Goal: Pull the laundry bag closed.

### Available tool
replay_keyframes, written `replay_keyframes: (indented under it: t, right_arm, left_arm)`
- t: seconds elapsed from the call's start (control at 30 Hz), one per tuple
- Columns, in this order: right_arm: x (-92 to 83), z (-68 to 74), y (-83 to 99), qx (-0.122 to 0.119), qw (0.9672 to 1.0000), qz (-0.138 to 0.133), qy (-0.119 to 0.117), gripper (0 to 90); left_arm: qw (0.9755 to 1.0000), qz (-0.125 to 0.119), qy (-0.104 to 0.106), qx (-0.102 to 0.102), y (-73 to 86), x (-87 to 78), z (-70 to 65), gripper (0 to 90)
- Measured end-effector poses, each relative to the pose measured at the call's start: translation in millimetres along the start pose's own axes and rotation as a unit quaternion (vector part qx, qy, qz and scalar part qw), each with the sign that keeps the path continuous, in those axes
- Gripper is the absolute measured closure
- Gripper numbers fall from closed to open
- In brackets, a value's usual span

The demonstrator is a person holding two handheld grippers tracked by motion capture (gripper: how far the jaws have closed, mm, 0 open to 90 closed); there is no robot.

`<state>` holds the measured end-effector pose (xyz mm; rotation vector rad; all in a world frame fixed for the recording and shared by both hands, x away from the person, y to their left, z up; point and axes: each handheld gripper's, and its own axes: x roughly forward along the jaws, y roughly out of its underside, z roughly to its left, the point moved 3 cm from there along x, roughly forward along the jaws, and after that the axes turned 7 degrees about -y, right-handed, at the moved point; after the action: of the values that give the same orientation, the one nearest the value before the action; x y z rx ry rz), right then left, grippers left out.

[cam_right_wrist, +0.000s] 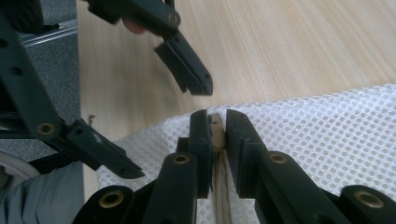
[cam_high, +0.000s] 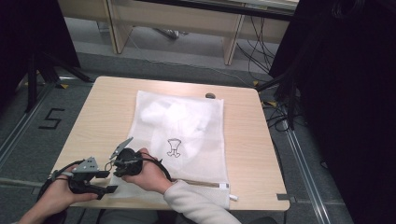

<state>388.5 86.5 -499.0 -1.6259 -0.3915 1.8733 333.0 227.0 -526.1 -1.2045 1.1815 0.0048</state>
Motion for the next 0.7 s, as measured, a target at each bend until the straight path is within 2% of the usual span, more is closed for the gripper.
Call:
replay_keyframes:
  t: [0.07,0.1,0.17,0.2,0.23,0.3,0.33,0.37,0.43,0.47,0.5,0.53,0.57,0.6,0.7]
  right_arm:
    - [-5.0,2.3,-1.1,0.003,1.0000,0.000,0.000,81.5]
    - [-10.8,3.1,-1.9,0.000,1.0000,-0.003,0.004,81.5]
    - [-12.0,3.9,-1.8,0.003,1.0000,-0.004,0.004,81.5]
    - [-13.6,5.4,-1.8,0.002,1.0000,-0.007,0.003,81.5]
    - [-15.7,7.5,-1.7,-0.003,1.0000,-0.004,0.006,81.5]
    - [-18.4,8.4,-2.4,-0.007,0.9999,-0.006,0.007,81.5]
    - [-18.4,8.4,-2.4,-0.007,0.9999,-0.006,0.007,81.5]
    - [-20.3,7.9,-2.3,-0.010,0.9998,-0.005,0.014,81.5]
    - [-21.7,10.4,-2.1,-0.002,0.9999,-0.010,0.007,81.5]
    - [-23.0,9.8,-1.8,-0.008,0.9999,-0.007,0.009,81.5]
    - [-24.3,9.9,-0.9,-0.009,0.9999,-0.005,0.009,81.5]
    - [-24.3,9.9,-0.9,-0.009,0.9999,-0.005,0.009,81.5]
    - [-25.9,8.3,0.5,-0.020,0.9998,-0.003,0.010,81.5]
    - [-25.9,8.3,0.5,-0.020,0.9998,-0.003,0.010,81.5]
    - [-27.4,7.6,6.8,-0.013,0.9999,0.006,0.009,81.5]
  left_arm:
    - [1.0000,0.003,0.002,0.001,-0.3,0.4,0.3,34.5]
    - [0.9999,0.001,0.009,0.006,-1.1,1.1,0.1,36.1]
    - [0.9999,0.002,0.014,0.004,-1.4,1.9,0.1,38.5]
    - [0.9998,0.005,0.019,-0.003,-1.4,2.3,-1.1,38.5]
    - [0.9995,0.007,0.026,-0.016,-1.4,3.5,-2.5,42.6]
    - [0.9991,-0.003,0.035,-0.024,-3.8,4.4,-2.2,48.5]
    - [0.9991,-0.003,0.035,-0.024,-3.8,4.4,-2.2,51.3]
    - [0.9988,-0.009,0.030,-0.039,-5.4,3.9,-0.3,54.7]
    - [0.9983,-0.012,0.032,-0.047,-6.1,4.4,2.1,62.3]
    - [0.9983,-0.012,0.032,-0.047,-6.1,4.4,2.1,65.5]
    - [0.9980,-0.013,0.028,-0.055,-6.4,4.8,2.2,68.8]
    - [0.9977,-0.012,0.035,-0.056,-6.5,5.1,2.4,68.8]
    - [0.9975,-0.011,0.036,-0.060,-7.0,5.1,2.0,74.5]
    - [0.9975,-0.011,0.034,-0.061,-7.4,4.6,1.7,74.5]
    - [0.9968,-0.014,0.033,-0.071,-9.4,3.8,0.6,82.6]
